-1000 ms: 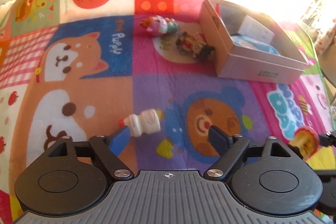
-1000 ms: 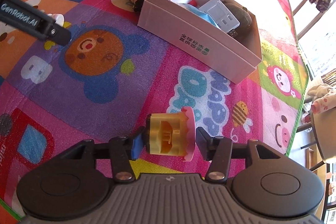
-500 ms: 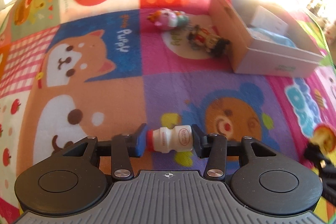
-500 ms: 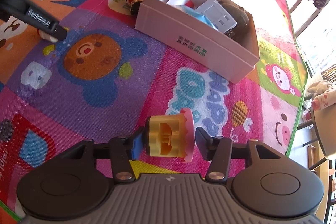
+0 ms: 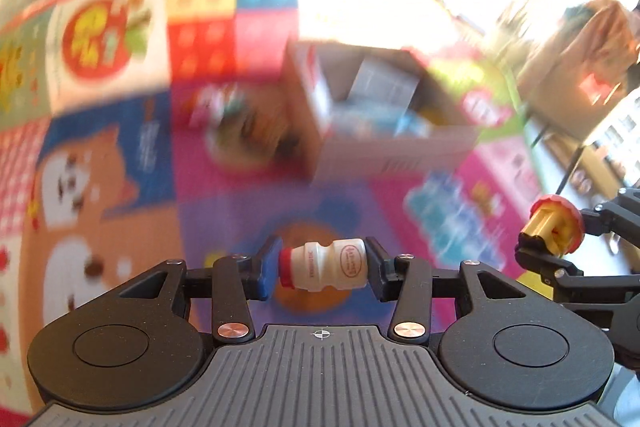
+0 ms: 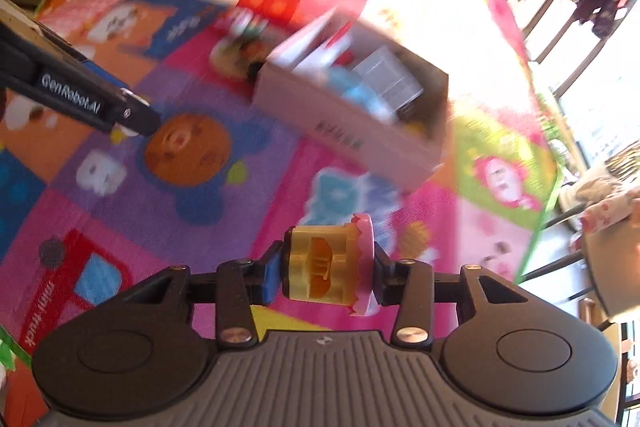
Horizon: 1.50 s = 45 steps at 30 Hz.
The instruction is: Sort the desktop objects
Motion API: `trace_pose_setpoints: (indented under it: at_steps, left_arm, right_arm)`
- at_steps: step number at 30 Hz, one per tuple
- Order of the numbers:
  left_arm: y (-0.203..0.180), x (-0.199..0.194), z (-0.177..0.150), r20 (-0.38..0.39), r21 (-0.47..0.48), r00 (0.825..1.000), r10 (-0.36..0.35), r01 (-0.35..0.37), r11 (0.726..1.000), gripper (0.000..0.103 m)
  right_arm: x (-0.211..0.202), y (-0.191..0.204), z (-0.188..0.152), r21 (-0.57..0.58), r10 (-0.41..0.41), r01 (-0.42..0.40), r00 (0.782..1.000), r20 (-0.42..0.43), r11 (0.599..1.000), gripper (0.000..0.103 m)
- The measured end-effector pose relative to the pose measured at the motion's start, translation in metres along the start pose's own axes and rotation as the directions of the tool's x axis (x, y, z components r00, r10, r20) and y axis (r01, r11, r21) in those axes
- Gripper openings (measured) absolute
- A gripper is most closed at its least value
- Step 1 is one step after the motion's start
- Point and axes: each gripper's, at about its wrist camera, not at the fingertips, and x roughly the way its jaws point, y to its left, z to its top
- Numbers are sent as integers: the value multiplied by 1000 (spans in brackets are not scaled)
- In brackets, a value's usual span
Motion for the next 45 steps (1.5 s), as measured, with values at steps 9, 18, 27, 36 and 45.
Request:
trace_pose_setpoints:
  at_steps: [9,18,27,36,45]
  left_arm:
    - [-18,33,92,241,-89,969,-64,87,992,65]
    - [29,61,77,82,-192,986,144,-126,973,94]
    - [74,63,-4,-201,-170,943,265,-300,938,97]
    - [107,46,-24,-251,-210,923,290,-345,915,99]
    - [133,26,-33,-230,-253,932,281,-336,907,100]
  right_arm:
    - [-24,-73,66,177,-194,151,947,256,973,43]
    - [31,-105,105,321,-159,67,950,268,945,58]
    - [62,-21,80,128,3,-21,991,135,992,59]
    - [90,55,140,-142,78,-53,982,173,988,44]
    - [179,110,195,-391,-36,57,997,62,919,43]
